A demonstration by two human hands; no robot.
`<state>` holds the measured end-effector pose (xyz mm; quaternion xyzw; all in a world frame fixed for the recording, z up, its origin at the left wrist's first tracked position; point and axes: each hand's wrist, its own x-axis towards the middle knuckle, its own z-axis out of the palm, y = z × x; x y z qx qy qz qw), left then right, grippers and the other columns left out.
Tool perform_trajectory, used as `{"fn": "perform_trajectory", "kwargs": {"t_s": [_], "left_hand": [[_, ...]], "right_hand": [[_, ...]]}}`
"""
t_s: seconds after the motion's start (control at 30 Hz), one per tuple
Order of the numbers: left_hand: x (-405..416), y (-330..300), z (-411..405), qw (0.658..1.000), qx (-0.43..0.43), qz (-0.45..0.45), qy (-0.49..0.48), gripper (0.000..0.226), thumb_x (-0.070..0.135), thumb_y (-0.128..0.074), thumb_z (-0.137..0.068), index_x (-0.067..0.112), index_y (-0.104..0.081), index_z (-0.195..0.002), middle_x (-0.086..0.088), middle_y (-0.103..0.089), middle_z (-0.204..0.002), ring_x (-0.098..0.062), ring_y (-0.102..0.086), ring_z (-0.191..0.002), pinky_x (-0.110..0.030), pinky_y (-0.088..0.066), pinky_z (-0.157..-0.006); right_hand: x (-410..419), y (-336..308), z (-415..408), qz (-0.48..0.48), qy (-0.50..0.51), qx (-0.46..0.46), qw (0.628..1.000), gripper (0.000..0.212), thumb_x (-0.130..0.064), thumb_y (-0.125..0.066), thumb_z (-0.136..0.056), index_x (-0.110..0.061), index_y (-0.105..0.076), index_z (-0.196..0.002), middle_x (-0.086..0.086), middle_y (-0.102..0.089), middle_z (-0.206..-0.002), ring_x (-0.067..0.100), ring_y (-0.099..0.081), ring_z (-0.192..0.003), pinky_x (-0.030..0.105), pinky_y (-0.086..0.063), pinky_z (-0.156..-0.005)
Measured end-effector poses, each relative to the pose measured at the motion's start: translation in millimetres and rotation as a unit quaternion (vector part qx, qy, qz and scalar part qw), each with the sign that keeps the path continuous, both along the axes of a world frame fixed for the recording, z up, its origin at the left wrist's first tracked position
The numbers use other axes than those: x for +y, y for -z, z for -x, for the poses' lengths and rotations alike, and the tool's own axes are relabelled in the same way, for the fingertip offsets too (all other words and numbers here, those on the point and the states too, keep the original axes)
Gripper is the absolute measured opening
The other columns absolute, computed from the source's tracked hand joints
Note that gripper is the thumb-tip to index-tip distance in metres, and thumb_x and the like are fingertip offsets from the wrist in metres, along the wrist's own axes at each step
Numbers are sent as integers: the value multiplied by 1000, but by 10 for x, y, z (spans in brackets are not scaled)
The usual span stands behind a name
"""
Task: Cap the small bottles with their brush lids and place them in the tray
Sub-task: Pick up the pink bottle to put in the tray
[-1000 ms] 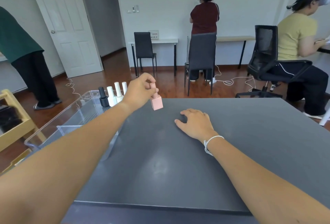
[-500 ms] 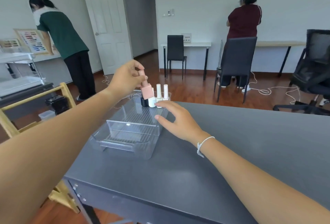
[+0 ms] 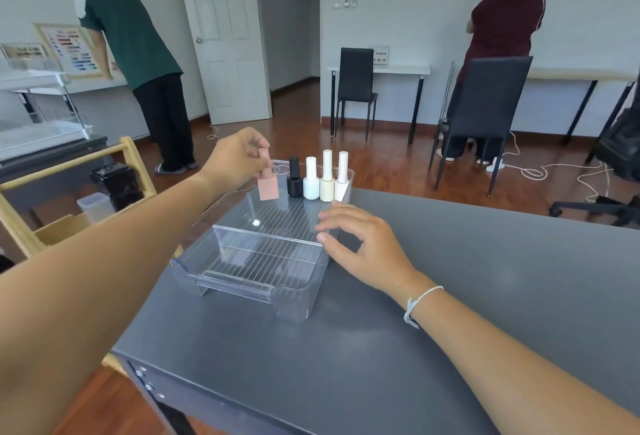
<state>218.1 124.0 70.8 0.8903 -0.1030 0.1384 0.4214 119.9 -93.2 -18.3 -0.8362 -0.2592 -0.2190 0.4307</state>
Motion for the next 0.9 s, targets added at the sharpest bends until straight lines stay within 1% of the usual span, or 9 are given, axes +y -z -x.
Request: {"fn": "perform_trajectory", "kwargs": {"t_s": [0.1, 0.2, 0.27, 0.33, 0.5, 0.6, 0.73, 0.83, 0.9], "left_hand": [[-14, 64, -100, 1000, 10, -8, -8, 18, 3, -60, -83, 18, -53, -91, -17, -67, -91, -27, -65, -71, -43, -55, -73], [-44, 140, -202, 1000, 5, -2, -10, 21, 2, -59, -84, 22, -53, -86, -10, -63, -81, -15, -58, -58, -21, -49, -53], [-56, 156, -259, 1000, 2, -13, -14, 20, 3, -58, -84, 22, -52, -88, -1, -62, -74, -13, -56, -55, -12, -43, -43], [-57, 159, -303, 999, 5, -29, -17, 19, 5, -57, -84, 21, -52, -91, 2, -62, -75, -14, -58, -59, -14, -45, -47], [-47, 206, -413, 998, 8, -57, -18, 18, 5, -57, -84, 19, -53, -94, -12, -63, -92, -21, -61, -77, -25, -49, -69], [-76, 216, -452, 998, 6, -52, -17, 21, 0, -55, -83, 17, -53, -95, -9, -63, -88, -23, -60, -80, -33, -49, -77], [-138, 231, -492, 999, 3, -33, -9, 23, -3, -53, -82, 17, -53, -94, 4, -60, -69, -16, -60, -68, -24, -47, -71], [-166, 233, -525, 999, -7, -42, -17, 24, -2, -52, -81, 17, -53, -95, 7, -58, -67, -5, -55, -61, -15, -39, -58], [-169, 243, -556, 999, -5, -43, -22, 24, -2, -52, -82, 17, -53, -96, 5, -60, -69, -5, -55, -59, -14, -38, -56]], "right_hand": [[3, -12, -4, -2, -2, -2, 1000, 24, -34, -61, -83, -17, -72, -95, -6, -67, -112, 7, -48, -125, 23, -36, -105], [1, -15, -7, -5, -4, -3, 1000, 23, -33, -62, -83, -16, -72, -94, -5, -67, -111, 8, -49, -124, 26, -37, -106], [5, -12, -6, -7, -4, -9, 1000, 23, -32, -62, -82, -14, -72, -93, -5, -67, -110, 9, -50, -124, 28, -38, -106], [6, -12, -9, -10, -6, -13, 1000, 23, -31, -62, -82, -14, -72, -92, -4, -68, -109, 10, -51, -123, 29, -39, -106], [11, -13, -12, -15, -5, -13, 1000, 24, -32, -61, -81, -13, -72, -91, -3, -68, -109, 12, -52, -122, 31, -40, -106], [16, -18, -6, -16, -4, -15, 1000, 24, -33, -62, -81, -13, -73, -90, -2, -69, -108, 12, -52, -122, 31, -41, -105], [18, -24, -6, -16, -3, -13, 1000, 24, -33, -62, -81, -14, -73, -90, -3, -69, -108, 11, -52, -122, 31, -41, -105], [21, -27, -3, -17, -3, -13, 1000, 24, -33, -62, -81, -14, -73, -89, -3, -69, -107, 12, -52, -121, 30, -41, -104], [19, -28, 1, -18, -4, -13, 1000, 23, -33, -62, -81, -14, -73, -89, -2, -69, -107, 12, -53, -121, 31, -41, -104]]}}
